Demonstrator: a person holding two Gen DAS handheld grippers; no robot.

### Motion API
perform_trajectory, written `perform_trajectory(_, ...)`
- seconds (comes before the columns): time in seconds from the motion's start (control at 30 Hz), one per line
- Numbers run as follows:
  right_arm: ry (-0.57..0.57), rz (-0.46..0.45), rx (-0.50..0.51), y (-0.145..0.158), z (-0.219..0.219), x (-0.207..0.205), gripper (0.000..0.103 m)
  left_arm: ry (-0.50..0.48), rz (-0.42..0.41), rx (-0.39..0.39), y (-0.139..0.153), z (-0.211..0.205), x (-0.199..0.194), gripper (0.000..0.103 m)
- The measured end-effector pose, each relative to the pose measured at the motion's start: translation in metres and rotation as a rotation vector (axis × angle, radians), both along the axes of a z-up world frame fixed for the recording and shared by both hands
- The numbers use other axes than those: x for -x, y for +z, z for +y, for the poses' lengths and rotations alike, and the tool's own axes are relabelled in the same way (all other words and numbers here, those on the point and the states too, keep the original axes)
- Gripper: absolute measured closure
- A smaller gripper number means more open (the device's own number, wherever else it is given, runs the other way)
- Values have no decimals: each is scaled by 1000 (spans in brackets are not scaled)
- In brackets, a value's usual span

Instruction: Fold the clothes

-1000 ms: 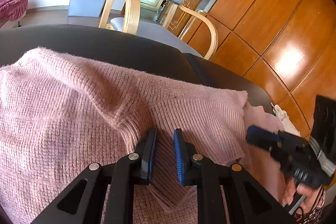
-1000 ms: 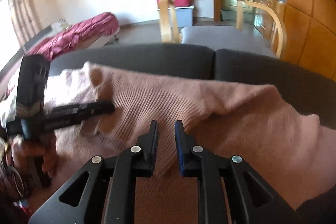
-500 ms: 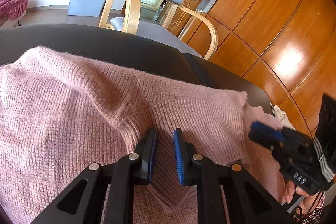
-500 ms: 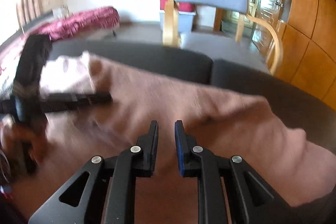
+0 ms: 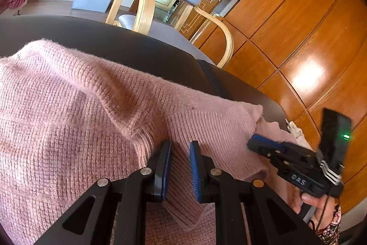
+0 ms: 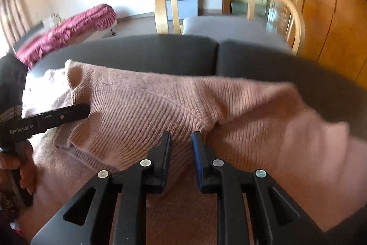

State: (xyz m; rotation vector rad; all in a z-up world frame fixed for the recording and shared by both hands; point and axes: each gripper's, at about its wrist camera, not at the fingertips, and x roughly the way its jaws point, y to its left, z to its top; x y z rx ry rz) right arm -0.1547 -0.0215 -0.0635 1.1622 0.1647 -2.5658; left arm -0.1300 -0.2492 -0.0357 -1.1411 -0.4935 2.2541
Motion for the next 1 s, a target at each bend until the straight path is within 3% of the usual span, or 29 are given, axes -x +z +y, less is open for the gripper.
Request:
perform_trajectory(0.07,61,62,-39,11,-22,-9,84,0,1,6,1,-2,-2,88)
perform_trajectory(0.2,145,19,-131,3,-50,-17,84,-11,3,35,4,-5,-3,88)
perform_trajectory(0.33,156,29,-160,-8,-44,-28,79,-81,58,184,14,3,-22,86)
perform_trajectory(0.47,142,31,-139,-13,-40,-31,79,-165,154,391,21,15,-44,82)
perform_trajectory(0.6,138,32,-114,-11,-35,-21,78,-220,206,513,27,16,-56,82)
perform_trajectory(0.8,120,8,-48,-9,-27,-13,76,-128,197,363,40,25,-37,82)
perform_trajectory(0.9,90,-1,31,-1,-19,-12,76,-136,160,375,28,38,-21,82)
perform_trajectory(1.0,89,-14,34,-1,-13,-15,76,-137,156,354,20,31,-21,82)
